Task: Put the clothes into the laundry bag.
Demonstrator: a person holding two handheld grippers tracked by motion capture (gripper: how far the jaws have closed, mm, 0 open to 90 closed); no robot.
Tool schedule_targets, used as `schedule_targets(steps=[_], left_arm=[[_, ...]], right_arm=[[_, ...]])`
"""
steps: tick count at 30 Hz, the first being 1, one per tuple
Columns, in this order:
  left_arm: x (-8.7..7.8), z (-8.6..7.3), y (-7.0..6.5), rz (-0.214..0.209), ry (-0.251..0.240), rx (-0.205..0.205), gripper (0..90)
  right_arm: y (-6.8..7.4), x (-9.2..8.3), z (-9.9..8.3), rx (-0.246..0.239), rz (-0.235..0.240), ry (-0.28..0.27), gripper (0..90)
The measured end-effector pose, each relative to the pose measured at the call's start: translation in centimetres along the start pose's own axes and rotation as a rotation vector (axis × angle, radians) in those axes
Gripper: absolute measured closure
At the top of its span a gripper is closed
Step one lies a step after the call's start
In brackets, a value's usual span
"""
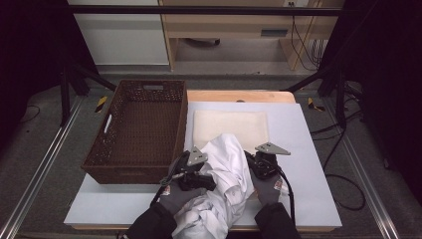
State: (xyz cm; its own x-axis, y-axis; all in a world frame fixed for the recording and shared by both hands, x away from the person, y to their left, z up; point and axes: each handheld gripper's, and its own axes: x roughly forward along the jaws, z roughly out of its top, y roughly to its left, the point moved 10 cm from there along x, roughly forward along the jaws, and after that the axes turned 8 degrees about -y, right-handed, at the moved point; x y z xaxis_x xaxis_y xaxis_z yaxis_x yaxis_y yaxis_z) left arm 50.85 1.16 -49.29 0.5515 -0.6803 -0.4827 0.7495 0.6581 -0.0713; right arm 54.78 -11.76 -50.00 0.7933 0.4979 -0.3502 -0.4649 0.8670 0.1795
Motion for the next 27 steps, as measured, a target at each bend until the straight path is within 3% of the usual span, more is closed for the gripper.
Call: schedule_targets(steps=[3, 5, 7, 9, 13, 17, 20, 23, 27], left_arm=[[1.1, -0.5, -0.3, -0.046, 0.024, -0.007, 15.7], [1.6, -1.0, -0.7, -0.093, 0.048, -0.039, 33.8], [1.8, -1.4, -0.8, -0.088, 0.074, -0.022, 46.2], [1.7, -1.5, -1.0, -0.098, 0.08, -0.03, 58.0], [0.8, -0.8, -1.9, -0.092, 0.051, -0.006, 74.5], [0.0, 0.3, -4.1, -0.127, 0.006, 0.06, 76.7], [0.4, 0.7, -5.8, -0.148, 0.009, 0.094, 76.7], [1.5, 0.3, -6.5, -0.149, 0.038, 0.109, 76.7], [3.1, -1.0, -6.2, -0.134, 0.109, 0.116, 76.5]], right_arm=[[0.1, 0.0, -0.1, -0.004, 0.003, 0.003, 87.7], [0.2, 0.0, 0.0, -0.004, 0.007, 0.002, 87.8], [0.3, 0.0, 0.0, -0.005, 0.01, 0.002, 87.8], [0.4, 0.0, 0.0, -0.006, 0.008, 0.003, 87.8], [0.2, 0.0, 0.0, -0.007, -0.001, 0.003, 87.8], [0.2, -0.1, 0.1, 0.003, -0.009, -0.001, 88.0], [0.3, -0.1, 0.2, 0.001, -0.012, -0.002, 88.0], [0.1, -0.2, 0.2, -0.004, -0.02, -0.007, 88.1], [0.3, -0.3, 0.5, -0.005, -0.013, -0.018, 88.1]])
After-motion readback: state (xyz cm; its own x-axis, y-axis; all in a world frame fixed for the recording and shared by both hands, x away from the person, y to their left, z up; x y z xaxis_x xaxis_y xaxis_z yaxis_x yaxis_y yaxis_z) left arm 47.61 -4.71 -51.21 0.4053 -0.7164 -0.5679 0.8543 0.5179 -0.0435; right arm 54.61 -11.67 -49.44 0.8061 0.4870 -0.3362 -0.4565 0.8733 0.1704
